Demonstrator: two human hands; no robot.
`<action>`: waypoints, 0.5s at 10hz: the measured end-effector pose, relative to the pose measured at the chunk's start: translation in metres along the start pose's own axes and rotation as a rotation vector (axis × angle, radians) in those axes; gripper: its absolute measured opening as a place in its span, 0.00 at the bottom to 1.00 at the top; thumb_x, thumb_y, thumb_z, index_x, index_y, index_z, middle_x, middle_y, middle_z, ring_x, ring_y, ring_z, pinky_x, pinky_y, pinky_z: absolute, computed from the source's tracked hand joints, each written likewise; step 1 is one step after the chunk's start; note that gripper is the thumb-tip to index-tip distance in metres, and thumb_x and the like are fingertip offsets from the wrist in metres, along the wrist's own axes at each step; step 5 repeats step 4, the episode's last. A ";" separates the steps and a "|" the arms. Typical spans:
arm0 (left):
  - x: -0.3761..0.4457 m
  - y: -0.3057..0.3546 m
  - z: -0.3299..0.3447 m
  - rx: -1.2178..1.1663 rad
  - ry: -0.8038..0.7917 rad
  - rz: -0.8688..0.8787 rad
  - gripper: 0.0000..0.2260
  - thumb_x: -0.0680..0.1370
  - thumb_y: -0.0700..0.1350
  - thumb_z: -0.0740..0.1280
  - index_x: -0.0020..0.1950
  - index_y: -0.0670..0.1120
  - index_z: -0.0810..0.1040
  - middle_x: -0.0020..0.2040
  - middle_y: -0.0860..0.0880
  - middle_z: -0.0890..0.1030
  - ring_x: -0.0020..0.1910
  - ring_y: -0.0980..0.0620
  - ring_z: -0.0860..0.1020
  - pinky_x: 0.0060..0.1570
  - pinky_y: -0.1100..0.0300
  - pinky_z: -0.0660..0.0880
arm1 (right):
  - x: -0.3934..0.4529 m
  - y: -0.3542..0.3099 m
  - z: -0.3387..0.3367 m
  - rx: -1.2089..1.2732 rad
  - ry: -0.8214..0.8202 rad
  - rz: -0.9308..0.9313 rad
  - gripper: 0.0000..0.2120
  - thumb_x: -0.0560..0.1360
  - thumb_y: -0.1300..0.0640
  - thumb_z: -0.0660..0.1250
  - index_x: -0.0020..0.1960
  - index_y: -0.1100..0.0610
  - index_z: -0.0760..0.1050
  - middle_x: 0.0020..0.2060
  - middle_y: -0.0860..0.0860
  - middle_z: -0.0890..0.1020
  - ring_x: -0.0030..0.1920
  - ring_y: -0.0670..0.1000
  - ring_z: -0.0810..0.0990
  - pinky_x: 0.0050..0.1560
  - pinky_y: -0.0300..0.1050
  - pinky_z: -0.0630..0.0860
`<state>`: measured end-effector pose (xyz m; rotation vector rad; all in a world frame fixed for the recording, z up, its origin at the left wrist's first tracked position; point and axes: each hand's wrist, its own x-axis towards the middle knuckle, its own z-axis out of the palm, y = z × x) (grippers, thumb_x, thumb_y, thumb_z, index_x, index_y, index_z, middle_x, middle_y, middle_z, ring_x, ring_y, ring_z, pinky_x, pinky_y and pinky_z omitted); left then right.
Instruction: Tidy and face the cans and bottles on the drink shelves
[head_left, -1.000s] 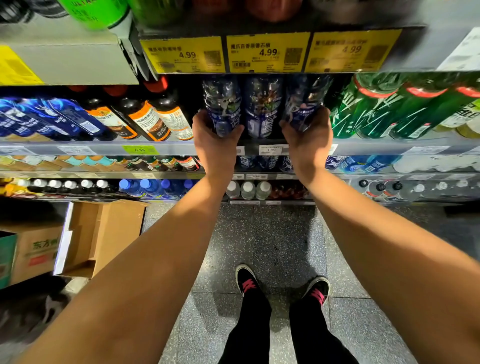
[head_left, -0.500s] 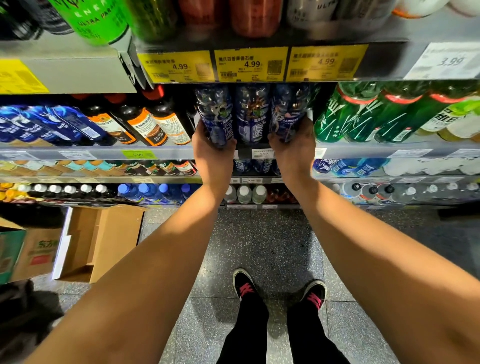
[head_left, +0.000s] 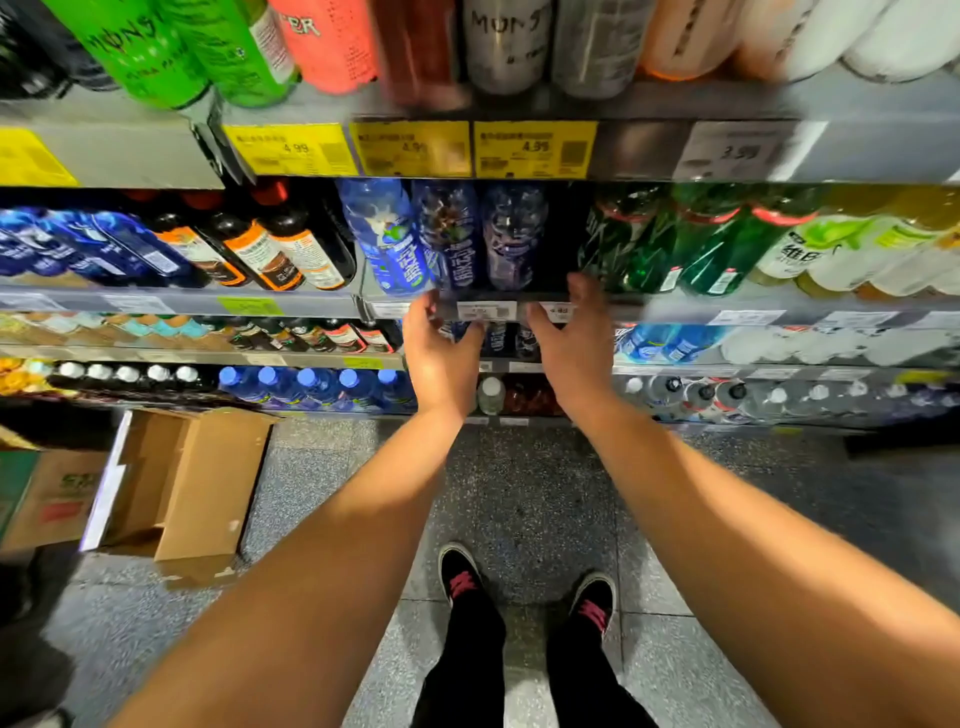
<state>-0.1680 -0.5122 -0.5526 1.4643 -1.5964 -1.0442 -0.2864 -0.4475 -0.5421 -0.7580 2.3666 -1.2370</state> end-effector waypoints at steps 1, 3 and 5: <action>-0.013 0.012 0.009 0.019 -0.050 -0.002 0.22 0.72 0.38 0.75 0.64 0.40 0.74 0.56 0.43 0.77 0.46 0.64 0.75 0.52 0.71 0.72 | 0.000 -0.003 -0.024 0.032 -0.043 -0.007 0.26 0.77 0.50 0.71 0.72 0.57 0.68 0.68 0.54 0.75 0.68 0.54 0.73 0.64 0.45 0.70; -0.030 0.055 0.015 0.007 -0.144 -0.078 0.25 0.74 0.41 0.75 0.69 0.46 0.70 0.60 0.43 0.76 0.59 0.48 0.77 0.61 0.55 0.75 | 0.000 -0.018 -0.073 0.022 -0.120 -0.021 0.25 0.77 0.48 0.71 0.70 0.57 0.71 0.64 0.54 0.77 0.62 0.50 0.77 0.56 0.36 0.68; -0.040 0.090 0.012 -0.097 -0.141 -0.077 0.16 0.75 0.38 0.73 0.59 0.50 0.72 0.49 0.50 0.79 0.46 0.67 0.79 0.46 0.74 0.72 | -0.002 -0.032 -0.097 0.055 -0.141 -0.031 0.24 0.77 0.47 0.70 0.68 0.56 0.71 0.62 0.50 0.76 0.58 0.45 0.76 0.54 0.35 0.67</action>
